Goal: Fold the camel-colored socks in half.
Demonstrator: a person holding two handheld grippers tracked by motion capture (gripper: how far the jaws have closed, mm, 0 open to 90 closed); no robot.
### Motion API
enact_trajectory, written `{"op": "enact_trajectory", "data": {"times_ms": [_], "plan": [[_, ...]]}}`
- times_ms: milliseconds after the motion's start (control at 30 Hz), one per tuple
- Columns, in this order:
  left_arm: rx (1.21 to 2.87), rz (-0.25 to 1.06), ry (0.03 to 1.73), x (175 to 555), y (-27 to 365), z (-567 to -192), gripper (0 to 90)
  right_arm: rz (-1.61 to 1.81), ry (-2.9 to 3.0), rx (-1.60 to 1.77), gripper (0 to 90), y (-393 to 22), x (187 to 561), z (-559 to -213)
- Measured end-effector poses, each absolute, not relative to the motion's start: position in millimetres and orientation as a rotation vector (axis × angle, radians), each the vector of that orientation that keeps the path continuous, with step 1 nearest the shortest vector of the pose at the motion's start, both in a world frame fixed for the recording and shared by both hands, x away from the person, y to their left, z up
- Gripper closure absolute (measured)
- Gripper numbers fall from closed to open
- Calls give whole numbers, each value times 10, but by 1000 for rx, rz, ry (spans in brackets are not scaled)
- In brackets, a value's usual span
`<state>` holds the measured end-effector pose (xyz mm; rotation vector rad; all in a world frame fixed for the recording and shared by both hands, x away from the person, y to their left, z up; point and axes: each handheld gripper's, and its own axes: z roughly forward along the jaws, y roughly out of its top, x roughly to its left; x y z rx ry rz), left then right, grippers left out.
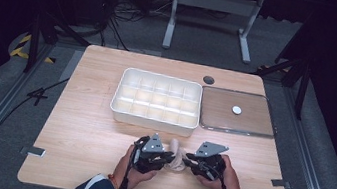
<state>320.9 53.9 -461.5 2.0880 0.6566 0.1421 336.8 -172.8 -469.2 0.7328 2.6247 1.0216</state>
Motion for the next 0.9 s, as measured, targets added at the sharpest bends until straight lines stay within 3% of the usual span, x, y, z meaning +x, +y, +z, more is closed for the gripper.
{"op": "enact_trajectory", "data": {"times_ms": [133,333,433,633,900], "plan": [[2098,153,657,3192,477,-4636,810,1057,2622,754,802,-1714,3354,-4716],[2122,166,638,3183,414,-4675,802,1057,2618,743,801,-1701,3352,-4720],[2127,176,629,3180,412,-4688,801,1051,2618,741,743,-1716,3357,-4702],[2144,193,619,3168,390,-4699,802,1254,2489,818,735,-1870,3402,-4469],[2158,234,601,3126,348,-4708,806,1292,2462,760,695,-1664,3426,-4374]]}}
